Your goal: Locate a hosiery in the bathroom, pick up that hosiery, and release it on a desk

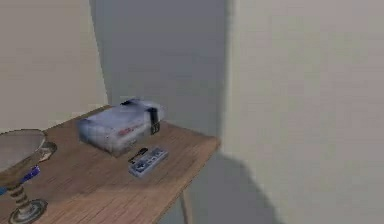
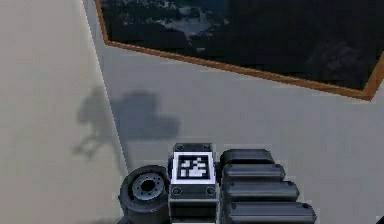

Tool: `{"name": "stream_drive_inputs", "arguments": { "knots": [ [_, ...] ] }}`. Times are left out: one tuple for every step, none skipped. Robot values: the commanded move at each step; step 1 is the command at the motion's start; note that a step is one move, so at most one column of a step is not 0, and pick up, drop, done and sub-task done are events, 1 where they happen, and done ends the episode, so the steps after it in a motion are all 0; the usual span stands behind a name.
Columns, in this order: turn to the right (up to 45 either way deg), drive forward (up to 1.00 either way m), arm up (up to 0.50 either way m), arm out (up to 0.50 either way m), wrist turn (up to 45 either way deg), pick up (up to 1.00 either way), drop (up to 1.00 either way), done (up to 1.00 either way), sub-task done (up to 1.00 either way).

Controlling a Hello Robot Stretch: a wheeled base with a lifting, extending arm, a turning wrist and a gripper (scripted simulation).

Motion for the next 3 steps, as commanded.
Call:
{"name": "stream_drive_inputs", "arguments": {
  "knots": [
    [-45.0,0.0,0.0,0.0,0.0,0.0,0.0,0.0,0.0],
    [-42.0,0.0,0.0,0.0,0.0,0.0,0.0,0.0,0.0],
    [0.0,0.0,0.0,0.08,0.0,0.0,0.0,0.0,0.0]
  ]
}}
